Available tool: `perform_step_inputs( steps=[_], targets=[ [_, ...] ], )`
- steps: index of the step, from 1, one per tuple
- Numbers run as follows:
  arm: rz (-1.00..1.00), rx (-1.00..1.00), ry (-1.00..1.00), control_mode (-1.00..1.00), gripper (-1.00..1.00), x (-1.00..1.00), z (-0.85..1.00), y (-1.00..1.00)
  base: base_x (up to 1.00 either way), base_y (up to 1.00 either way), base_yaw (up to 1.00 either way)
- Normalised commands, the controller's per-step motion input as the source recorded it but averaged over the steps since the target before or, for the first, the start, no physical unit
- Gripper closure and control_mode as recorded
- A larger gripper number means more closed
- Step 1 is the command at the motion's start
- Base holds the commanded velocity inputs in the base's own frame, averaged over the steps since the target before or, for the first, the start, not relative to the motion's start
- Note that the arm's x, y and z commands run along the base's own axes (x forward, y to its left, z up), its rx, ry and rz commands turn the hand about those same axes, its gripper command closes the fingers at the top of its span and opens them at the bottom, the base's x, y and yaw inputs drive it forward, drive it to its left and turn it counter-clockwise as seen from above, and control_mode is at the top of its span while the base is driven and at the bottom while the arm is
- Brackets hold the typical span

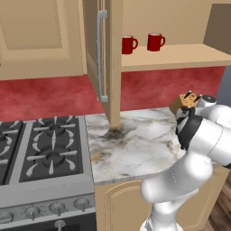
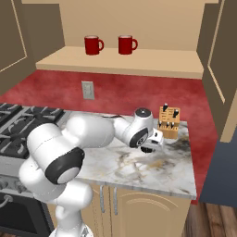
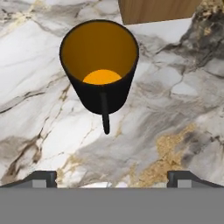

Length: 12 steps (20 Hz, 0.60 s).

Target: Pick the mug on the counter and place it in the cabinet with the handle facing the right, like the mugs already inside.

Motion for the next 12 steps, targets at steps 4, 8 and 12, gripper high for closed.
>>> perform_step_inputs(
  steps=[4,8,12],
  targets=[
    [0.00,0.00,-0.01,-1.00,-1.00,0.24,-0.06,0.06,0.00,0.00,0.00],
    [0.01,0.00,-0.03,-1.00,-1.00,0.23,-0.08,0.00,0.00,0.00,0.00],
    [0.03,0.00,-0.06,-1.00,-1.00,0.13,-0.15,-0.03,0.00,0.00,0.00]
  ],
)
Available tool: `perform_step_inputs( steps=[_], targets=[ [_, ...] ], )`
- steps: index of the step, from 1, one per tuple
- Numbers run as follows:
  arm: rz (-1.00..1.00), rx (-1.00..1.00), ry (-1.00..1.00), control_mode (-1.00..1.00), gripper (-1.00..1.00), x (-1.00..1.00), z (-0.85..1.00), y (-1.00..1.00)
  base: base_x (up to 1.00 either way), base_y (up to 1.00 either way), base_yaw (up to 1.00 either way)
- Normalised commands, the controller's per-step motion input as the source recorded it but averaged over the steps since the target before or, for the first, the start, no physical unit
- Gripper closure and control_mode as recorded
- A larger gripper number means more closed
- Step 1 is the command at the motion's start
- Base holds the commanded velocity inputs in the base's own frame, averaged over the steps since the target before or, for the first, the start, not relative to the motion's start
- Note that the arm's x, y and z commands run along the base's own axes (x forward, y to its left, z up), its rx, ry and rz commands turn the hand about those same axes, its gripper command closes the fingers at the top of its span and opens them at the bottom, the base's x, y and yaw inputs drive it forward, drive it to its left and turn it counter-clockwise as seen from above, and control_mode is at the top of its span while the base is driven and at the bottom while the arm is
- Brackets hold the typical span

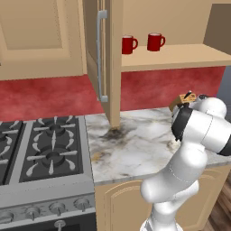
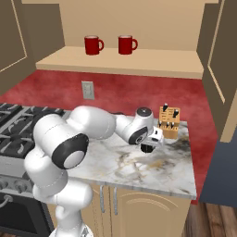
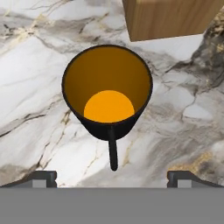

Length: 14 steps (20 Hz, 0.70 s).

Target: Pick the mug on the counter and place it in the cabinet with the handle facing the right, like the mugs already inside.

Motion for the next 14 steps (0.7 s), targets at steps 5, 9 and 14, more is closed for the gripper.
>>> perform_step_inputs(
  steps=[5,9,14],
  targets=[
    [0.02,0.00,-0.09,-1.00,-1.00,0.16,-0.22,0.00,0.00,0.00,0.00],
    [0.01,0.00,-0.03,-1.00,-1.00,0.16,-0.18,0.00,0.00,0.00,0.00],
    [0.00,0.00,0.00,-1.00,-1.00,0.02,-0.19,-0.06,0.00,0.00,0.00]
  ],
)
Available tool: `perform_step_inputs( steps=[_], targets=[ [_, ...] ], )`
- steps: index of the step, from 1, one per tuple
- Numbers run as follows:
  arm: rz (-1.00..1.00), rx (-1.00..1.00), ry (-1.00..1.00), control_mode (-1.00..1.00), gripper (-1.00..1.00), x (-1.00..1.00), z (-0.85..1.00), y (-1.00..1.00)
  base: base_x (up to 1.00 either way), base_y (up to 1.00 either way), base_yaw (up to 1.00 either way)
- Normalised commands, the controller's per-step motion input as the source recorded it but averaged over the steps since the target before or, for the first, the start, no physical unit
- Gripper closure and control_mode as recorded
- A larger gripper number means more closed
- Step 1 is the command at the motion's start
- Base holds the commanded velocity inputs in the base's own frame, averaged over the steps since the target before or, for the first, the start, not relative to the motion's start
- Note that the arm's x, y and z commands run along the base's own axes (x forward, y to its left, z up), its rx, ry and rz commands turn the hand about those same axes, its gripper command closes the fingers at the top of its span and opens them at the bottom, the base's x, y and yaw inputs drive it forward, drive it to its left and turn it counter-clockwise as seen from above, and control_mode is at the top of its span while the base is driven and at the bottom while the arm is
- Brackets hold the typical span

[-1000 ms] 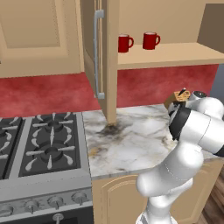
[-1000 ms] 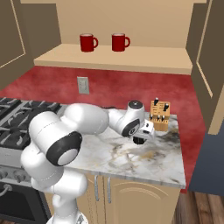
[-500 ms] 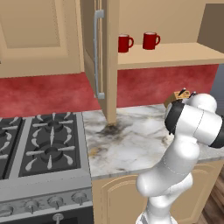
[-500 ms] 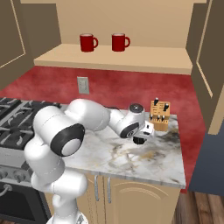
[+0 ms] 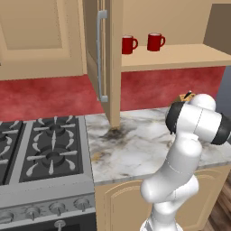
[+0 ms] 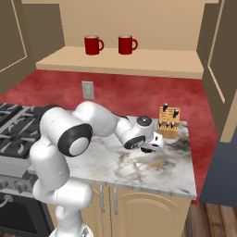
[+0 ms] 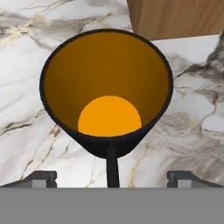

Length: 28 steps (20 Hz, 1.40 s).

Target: Pick the mug on the counter and place it in the cabinet with the handle facing the right, like the mugs already inside.

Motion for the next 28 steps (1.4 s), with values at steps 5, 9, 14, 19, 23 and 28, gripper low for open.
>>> perform_step_inputs(
  steps=[5,9,14,19,23,28],
  targets=[
    [0.00,0.00,0.00,-1.00,1.00,0.02,-0.12,-0.11,0.00,0.00,0.00],
    [0.00,0.00,0.00,-1.00,1.00,0.01,-0.02,-0.01,0.00,0.00,0.00],
    [0.00,0.00,0.00,-1.00,1.00,0.01,0.00,0.00,0.00,0.00,0.00],
    [-0.01,0.00,-0.01,-1.00,1.00,0.00,0.00,0.10,0.00,0.00,0.00],
    [0.00,0.00,-0.05,-1.00,1.00,-0.27,0.09,0.22,0.00,0.00,0.00],
    [0.00,0.00,-0.12,-1.00,1.00,-0.38,0.44,0.28,0.00,0.00,0.00]
  ],
)
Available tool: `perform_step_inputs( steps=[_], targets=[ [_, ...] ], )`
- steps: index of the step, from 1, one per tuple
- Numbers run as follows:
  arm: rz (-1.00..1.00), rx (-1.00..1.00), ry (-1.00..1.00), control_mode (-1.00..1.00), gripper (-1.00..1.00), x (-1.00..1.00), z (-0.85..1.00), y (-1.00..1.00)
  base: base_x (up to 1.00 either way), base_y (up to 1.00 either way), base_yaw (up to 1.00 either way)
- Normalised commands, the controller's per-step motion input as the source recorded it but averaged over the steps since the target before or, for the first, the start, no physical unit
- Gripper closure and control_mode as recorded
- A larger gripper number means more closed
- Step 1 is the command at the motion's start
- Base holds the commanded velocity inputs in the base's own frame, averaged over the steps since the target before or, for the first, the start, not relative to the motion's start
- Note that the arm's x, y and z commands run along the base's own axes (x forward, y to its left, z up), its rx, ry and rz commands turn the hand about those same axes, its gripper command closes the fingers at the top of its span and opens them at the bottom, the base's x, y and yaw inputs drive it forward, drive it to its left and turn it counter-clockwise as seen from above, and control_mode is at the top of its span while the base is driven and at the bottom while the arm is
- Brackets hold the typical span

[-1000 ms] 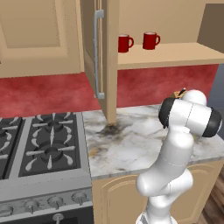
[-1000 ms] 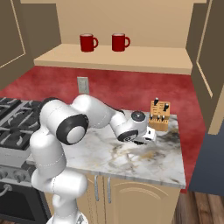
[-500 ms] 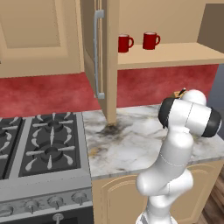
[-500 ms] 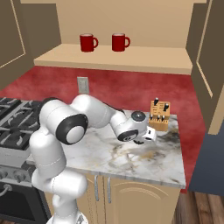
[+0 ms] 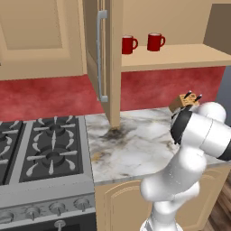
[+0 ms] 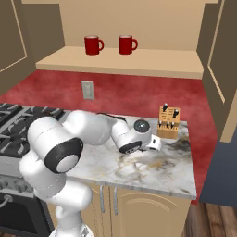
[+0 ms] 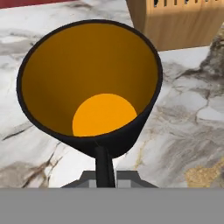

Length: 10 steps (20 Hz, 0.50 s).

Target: Pick the mug on the counter and place it in the cabinet with the handle facing the right, like the mugs already inside.

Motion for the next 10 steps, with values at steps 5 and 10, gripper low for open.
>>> perform_step_inputs(
  steps=[5,10],
  targets=[
    [0.08,-0.04,-0.03,-1.00,1.00,-0.46,0.61,0.44,0.00,0.00,0.00],
    [0.05,0.01,0.02,-1.00,1.00,-0.11,0.37,0.35,0.00,0.00,0.00]
  ],
)
